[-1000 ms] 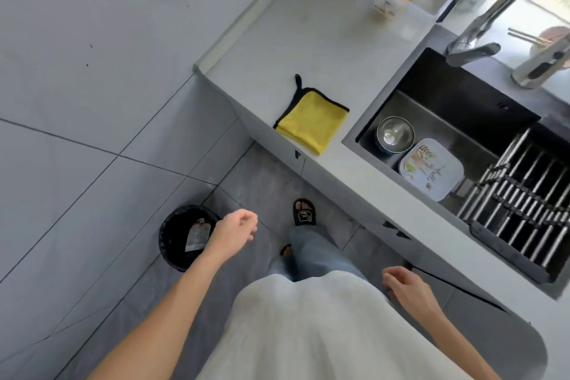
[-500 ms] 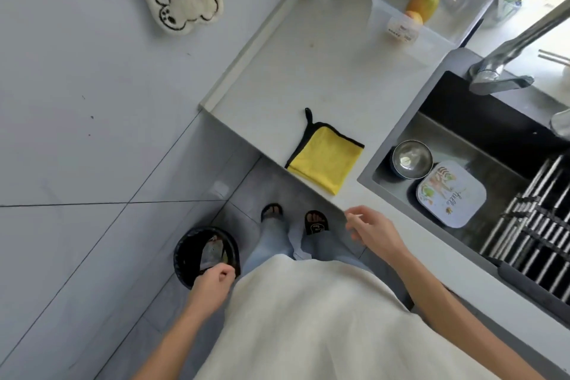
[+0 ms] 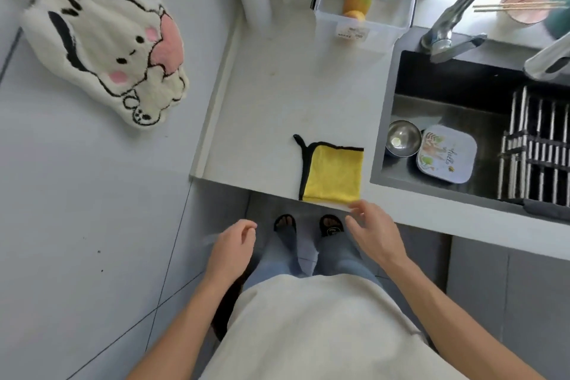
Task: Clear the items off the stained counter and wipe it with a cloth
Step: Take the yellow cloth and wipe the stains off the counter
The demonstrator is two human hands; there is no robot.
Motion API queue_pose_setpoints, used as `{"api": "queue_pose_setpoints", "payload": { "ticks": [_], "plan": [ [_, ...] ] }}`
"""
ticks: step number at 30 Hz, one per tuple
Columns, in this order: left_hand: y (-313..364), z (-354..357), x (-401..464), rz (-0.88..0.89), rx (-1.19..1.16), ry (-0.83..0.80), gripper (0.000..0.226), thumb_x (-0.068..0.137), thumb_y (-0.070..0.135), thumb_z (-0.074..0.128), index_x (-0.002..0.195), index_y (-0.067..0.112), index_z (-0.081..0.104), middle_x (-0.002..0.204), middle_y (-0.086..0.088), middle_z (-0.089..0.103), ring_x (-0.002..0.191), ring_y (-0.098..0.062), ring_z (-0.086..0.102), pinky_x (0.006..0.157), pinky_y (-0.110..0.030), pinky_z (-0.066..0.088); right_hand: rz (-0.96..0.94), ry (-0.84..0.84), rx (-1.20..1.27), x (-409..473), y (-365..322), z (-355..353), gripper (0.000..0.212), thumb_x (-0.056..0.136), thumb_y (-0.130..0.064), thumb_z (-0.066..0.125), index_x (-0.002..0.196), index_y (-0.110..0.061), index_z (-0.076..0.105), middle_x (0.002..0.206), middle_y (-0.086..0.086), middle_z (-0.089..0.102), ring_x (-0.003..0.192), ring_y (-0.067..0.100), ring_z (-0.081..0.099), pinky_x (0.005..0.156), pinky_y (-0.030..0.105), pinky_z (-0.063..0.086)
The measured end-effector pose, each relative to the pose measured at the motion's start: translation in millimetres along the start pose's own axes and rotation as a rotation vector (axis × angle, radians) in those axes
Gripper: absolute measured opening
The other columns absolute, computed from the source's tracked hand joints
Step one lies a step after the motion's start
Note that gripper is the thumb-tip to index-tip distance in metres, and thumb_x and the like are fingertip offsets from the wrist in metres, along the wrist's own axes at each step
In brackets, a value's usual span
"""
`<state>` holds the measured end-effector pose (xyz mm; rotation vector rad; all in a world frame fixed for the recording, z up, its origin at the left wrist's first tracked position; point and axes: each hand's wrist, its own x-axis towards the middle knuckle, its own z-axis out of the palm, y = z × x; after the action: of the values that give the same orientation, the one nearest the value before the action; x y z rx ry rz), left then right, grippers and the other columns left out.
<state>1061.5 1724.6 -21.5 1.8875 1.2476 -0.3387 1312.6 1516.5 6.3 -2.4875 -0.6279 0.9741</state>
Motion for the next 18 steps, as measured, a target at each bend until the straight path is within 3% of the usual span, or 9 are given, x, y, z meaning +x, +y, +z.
{"api": "queue_pose_setpoints", "payload": {
  "ticks": [3, 6, 10, 14, 18],
  "plan": [
    [44.6, -18.5, 35.1, 0.203, 0.029, 0.027, 0.025, 0.107, 0.034, 0.048, 0.124, 0.033, 0.067, 0.115, 0.02, 0.067, 0.105, 0.0, 0.062, 0.09, -0.022, 0.049, -0.091, 0.126, -0.023, 6.9, -21.2, 10.2, 0.054, 0.097, -0.037, 0.065, 0.147, -0.024, 0.049, 0.143, -0.002, 0.054, 0.134, 0.018, 0.049, 0.102, 0.034, 0.048],
    [82.2, -22.3, 61.7, 0.368, 0.092, 0.016, 0.03, 0.108, 0.033, 0.046, 0.133, 0.029, 0.063, 0.129, 0.014, 0.064, 0.118, -0.005, 0.059, 0.101, -0.029, 0.05, -0.115, 0.097, -0.1, 23.7, -37.7, 18.3, 0.086, 0.095, -0.05, 0.066, 0.163, -0.021, 0.022, 0.17, 0.003, 0.019, 0.158, 0.022, 0.016, 0.124, 0.039, 0.027],
    [108.5, -6.9, 90.5, 0.497, 0.219, -0.006, 0.043, 0.109, 0.029, 0.045, 0.151, 0.022, 0.05, 0.16, 0.002, 0.046, 0.151, -0.015, 0.037, 0.121, -0.037, 0.037, -0.164, 0.081, -0.225, 49.9, -43.2, 35.4, 0.105, 0.092, -0.065, 0.057, 0.166, -0.021, -0.003, 0.174, 0.002, -0.011, 0.16, 0.021, -0.014, 0.13, 0.045, 0.005],
    [109.7, 21.7, 105.8, 0.531, 0.421, -0.016, 0.065, 0.111, 0.033, 0.04, 0.169, 0.016, 0.016, 0.178, -0.004, 0.005, 0.165, -0.022, -0.002, 0.134, -0.041, 0.006, -0.18, 0.113, -0.307, 64.0, -30.3, 60.3, 0.108, 0.089, -0.078, 0.044, 0.166, -0.022, -0.007, 0.173, 0.003, -0.017, 0.158, 0.022, -0.02, 0.13, 0.05, 0.001],
    [94.7, 41.4, 109.1, 0.515, 0.555, 0.034, 0.068, 0.112, 0.04, 0.025, 0.169, 0.016, -0.003, 0.177, -0.003, -0.014, 0.163, -0.023, -0.016, 0.134, -0.048, -0.003, -0.207, 0.217, -0.382, 71.7, -18.8, 81.2, 0.106, 0.088, -0.087, 0.036, 0.166, -0.026, -0.002, 0.173, 0.005, -0.014, 0.16, 0.026, -0.015, 0.129, 0.053, 0.003]
  ]
}}
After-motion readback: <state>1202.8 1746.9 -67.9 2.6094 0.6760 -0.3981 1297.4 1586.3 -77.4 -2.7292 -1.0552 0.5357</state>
